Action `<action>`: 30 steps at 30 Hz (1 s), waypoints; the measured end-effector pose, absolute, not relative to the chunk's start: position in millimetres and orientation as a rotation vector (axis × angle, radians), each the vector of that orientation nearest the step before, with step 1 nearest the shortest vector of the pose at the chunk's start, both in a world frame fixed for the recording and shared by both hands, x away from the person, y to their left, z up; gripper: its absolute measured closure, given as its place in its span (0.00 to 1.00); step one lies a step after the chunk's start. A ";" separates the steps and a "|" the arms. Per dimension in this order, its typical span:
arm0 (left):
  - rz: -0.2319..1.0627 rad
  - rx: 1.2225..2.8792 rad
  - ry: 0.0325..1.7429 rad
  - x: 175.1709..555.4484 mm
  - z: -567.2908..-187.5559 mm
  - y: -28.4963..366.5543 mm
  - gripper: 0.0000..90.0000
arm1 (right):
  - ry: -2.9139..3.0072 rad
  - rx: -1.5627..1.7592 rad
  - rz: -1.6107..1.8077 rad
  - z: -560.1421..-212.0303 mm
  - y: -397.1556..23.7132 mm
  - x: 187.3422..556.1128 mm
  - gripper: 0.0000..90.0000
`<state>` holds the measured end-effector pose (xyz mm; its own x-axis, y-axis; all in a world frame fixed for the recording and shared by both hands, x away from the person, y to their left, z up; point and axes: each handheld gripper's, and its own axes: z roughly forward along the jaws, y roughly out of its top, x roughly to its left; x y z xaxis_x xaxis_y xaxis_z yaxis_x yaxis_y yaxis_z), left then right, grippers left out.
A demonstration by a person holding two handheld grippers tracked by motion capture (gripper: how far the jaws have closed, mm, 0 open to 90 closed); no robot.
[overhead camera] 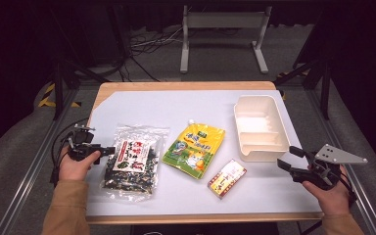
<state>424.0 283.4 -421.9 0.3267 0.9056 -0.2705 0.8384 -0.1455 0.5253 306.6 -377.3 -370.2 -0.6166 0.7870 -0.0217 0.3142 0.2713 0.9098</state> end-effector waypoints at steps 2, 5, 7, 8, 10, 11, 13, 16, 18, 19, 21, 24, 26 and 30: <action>0.121 1.982 1.535 426.7 -424.3 283.1 0.33 | 2.071 0.998 1.310 -370.4 -377.6 305.5 0.37; 0.076 1.978 1.516 429.9 -426.8 282.8 0.38 | 2.069 1.009 1.311 -370.8 -378.3 305.3 0.37; 0.050 1.985 1.522 432.1 -429.7 280.9 0.37 | 2.078 1.019 1.312 -371.5 -378.6 305.0 0.37; 0.041 1.991 1.529 433.0 -430.8 279.5 0.38 | 2.080 1.022 1.312 -371.9 -378.7 304.8 0.37; 0.032 2.004 1.528 434.5 -433.1 277.9 0.38 | 2.081 1.029 1.312 -372.4 -378.9 304.2 0.37; 0.032 2.004 1.528 434.5 -433.1 277.9 0.38 | 2.082 1.033 1.316 -372.3 -379.2 303.8 0.37; 0.024 1.996 1.527 434.5 -433.1 277.5 0.40 | 2.085 1.035 1.324 -372.0 -380.3 303.0 0.38; 0.012 1.991 1.533 433.8 -433.2 276.1 0.44 | 2.090 1.059 1.342 -372.0 -381.3 302.6 0.38; -0.014 1.990 1.528 433.7 -432.9 275.4 0.47 | 2.090 1.061 1.343 -372.0 -381.5 302.6 0.38; -0.043 1.990 1.525 433.9 -432.8 275.1 0.52 | 2.090 1.065 1.343 -372.1 -381.6 302.5 0.38; -0.073 1.981 1.520 434.0 -433.4 274.9 0.58 | 2.092 1.067 1.341 -372.6 -381.9 302.5 0.38; -0.114 1.947 1.516 433.4 -436.0 275.4 0.69 | 2.095 1.068 1.340 -373.2 -382.1 303.0 0.38; -0.108 1.955 1.500 432.4 -435.6 274.4 0.74 | 2.098 1.071 1.345 -373.4 -381.5 303.1 0.38; -0.078 1.972 1.495 430.5 -432.8 270.4 0.84 | 2.100 1.072 1.345 -373.6 -380.9 303.6 0.38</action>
